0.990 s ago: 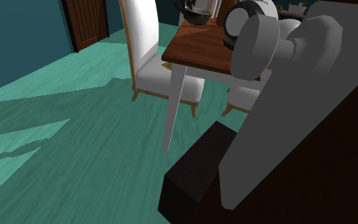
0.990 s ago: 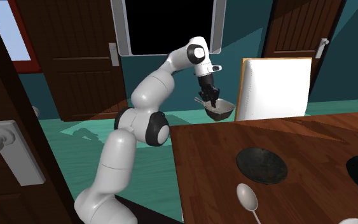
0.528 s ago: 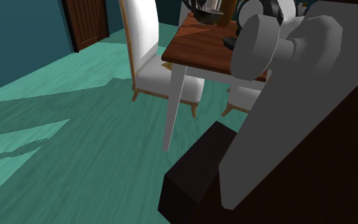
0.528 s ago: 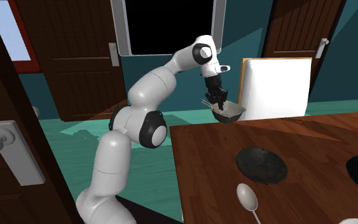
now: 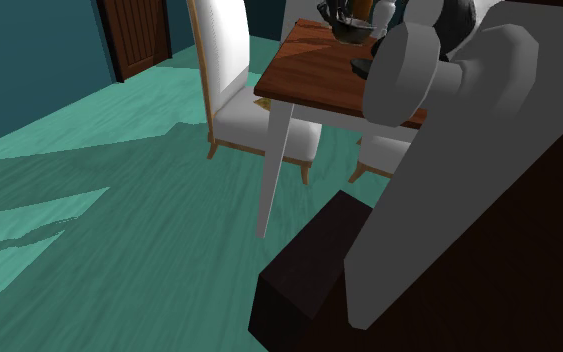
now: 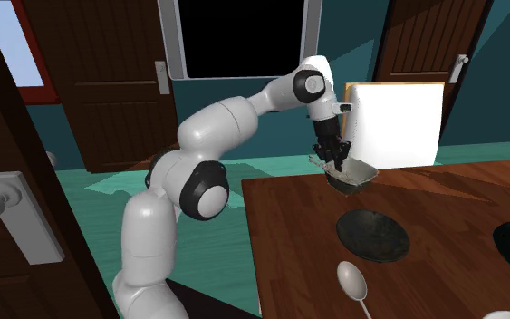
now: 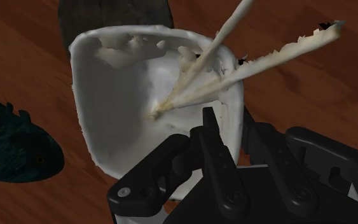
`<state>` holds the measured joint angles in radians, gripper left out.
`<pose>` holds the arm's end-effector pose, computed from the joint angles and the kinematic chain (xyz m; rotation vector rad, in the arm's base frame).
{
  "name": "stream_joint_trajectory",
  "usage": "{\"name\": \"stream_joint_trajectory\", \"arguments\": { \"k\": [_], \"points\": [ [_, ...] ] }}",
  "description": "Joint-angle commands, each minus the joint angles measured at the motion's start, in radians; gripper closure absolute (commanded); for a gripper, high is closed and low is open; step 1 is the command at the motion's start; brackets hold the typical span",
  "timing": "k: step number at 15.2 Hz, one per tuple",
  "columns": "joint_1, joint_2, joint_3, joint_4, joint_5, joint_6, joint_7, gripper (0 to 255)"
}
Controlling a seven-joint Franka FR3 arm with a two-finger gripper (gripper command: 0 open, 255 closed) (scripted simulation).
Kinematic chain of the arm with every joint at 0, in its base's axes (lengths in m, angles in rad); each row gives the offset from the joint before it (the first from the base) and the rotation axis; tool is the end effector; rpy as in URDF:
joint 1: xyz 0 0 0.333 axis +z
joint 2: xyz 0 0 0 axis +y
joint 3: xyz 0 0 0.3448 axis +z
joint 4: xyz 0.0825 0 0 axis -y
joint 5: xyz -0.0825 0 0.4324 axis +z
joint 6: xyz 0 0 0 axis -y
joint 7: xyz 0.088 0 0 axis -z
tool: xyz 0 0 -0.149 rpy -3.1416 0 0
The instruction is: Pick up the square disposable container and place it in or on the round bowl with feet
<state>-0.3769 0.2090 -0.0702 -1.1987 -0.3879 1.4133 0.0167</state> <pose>0.5644 -0.3316 0.6693 2.6556 -0.7137 -0.1090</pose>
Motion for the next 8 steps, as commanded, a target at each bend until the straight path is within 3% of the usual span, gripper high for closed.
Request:
{"name": "stream_joint_trajectory", "arguments": {
  "k": [1, 8],
  "points": [
    [-0.029, -0.038, -0.017, -0.052, 0.002, 0.031, -0.038, 255],
    [-0.128, -0.075, -0.084, -0.122, 0.019, 0.125, -0.179, 255]
  ]
}}
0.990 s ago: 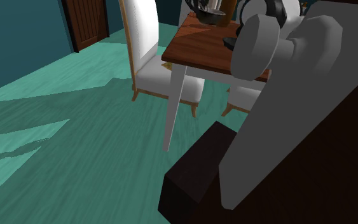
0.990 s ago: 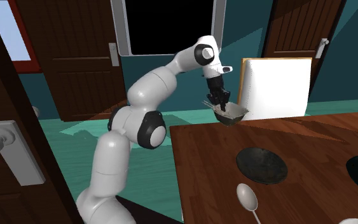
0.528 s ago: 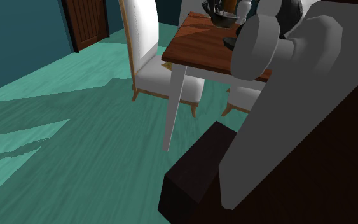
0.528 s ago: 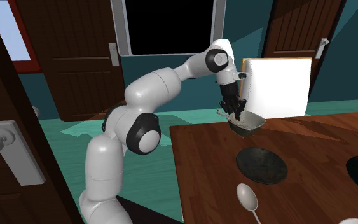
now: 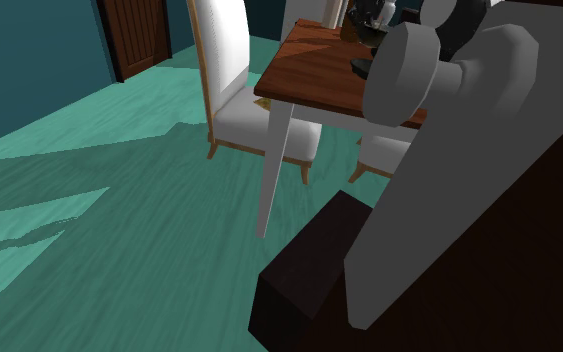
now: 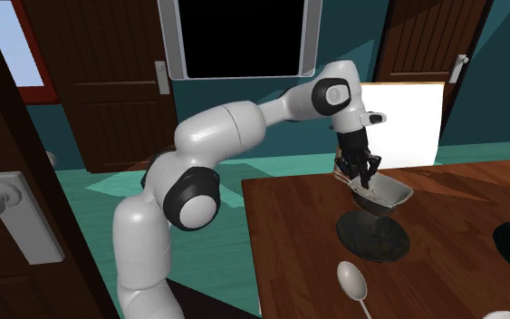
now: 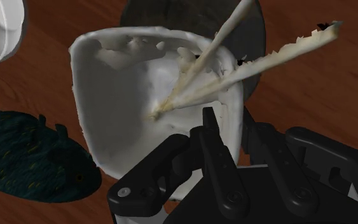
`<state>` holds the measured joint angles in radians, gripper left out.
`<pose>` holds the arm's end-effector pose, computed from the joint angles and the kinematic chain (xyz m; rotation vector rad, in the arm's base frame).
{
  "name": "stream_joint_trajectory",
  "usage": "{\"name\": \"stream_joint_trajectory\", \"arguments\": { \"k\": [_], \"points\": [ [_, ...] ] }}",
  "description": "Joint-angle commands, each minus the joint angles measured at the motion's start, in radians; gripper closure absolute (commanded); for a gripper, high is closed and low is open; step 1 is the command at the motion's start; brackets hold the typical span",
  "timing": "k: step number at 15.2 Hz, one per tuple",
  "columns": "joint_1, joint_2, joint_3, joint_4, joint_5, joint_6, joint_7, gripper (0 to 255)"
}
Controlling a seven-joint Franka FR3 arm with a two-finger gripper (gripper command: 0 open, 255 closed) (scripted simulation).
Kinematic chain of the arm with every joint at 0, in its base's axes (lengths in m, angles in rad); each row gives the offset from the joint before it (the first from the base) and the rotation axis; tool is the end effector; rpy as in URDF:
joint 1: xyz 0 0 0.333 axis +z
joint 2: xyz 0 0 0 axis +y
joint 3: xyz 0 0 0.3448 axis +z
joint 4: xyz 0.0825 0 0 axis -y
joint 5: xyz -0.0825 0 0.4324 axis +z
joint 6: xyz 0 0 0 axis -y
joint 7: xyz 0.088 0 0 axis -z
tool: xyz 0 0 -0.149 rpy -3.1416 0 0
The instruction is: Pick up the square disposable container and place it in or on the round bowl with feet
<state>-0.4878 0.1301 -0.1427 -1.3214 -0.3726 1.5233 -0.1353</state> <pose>0.4905 -0.4184 0.6675 2.6566 -0.7139 -0.1088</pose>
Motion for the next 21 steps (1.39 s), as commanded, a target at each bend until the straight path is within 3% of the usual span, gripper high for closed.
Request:
{"name": "stream_joint_trajectory", "arguments": {
  "k": [1, 13, 20, 21],
  "points": [
    [-0.034, 0.004, -0.024, -0.003, 0.008, 0.029, -0.052, 255],
    [-0.034, -0.051, -0.024, -0.232, -0.004, 0.193, 0.010, 255],
    [-0.034, -0.051, -0.024, -0.232, -0.004, 0.193, 0.010, 255],
    [-0.034, -0.051, -0.024, -0.232, -0.004, 0.193, 0.010, 0]
  ]
}}
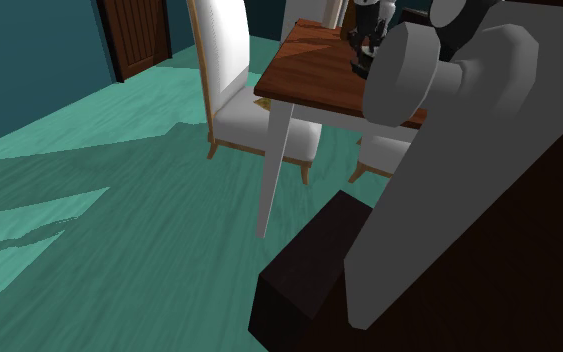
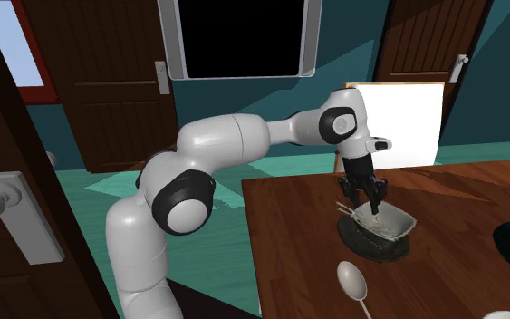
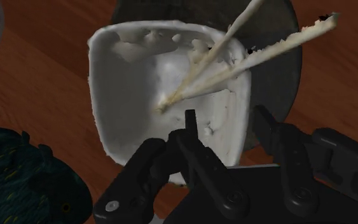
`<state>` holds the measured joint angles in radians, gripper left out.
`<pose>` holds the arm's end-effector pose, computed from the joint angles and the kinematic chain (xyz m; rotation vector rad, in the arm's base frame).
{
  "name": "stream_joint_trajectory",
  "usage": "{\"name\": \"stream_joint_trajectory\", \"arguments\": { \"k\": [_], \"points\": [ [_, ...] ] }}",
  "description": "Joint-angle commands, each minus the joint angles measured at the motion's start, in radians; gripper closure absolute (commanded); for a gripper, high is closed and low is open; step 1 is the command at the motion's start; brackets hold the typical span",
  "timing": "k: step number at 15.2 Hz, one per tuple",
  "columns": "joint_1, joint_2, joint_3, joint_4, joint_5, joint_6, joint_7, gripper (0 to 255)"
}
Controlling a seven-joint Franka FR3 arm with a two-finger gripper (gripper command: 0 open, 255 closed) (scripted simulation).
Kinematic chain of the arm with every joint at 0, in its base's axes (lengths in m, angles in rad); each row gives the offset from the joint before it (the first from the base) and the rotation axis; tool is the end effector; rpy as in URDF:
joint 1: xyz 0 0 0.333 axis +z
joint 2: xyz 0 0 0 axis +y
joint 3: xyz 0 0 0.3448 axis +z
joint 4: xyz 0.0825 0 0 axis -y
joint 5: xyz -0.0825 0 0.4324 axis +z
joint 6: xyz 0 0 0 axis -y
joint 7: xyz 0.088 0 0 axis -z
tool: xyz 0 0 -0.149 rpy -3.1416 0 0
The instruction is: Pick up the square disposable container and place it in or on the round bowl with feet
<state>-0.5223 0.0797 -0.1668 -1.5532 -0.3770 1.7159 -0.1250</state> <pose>0.4701 -0.4466 0.5952 2.6564 -0.7119 -0.1080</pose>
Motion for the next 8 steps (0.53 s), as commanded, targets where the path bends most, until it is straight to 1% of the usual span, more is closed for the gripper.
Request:
{"name": "stream_joint_trajectory", "arguments": {
  "k": [1, 5, 8],
  "points": [
    [0.000, 0.000, 0.000, 0.000, 0.000, 0.000, 0.000, 0],
    [0.000, 0.000, 0.000, 0.000, 0.000, 0.000, 0.000, 0],
    [0.017, 0.014, 0.013, 0.113, 0.002, -0.103, -0.009, 0]
  ]
}}
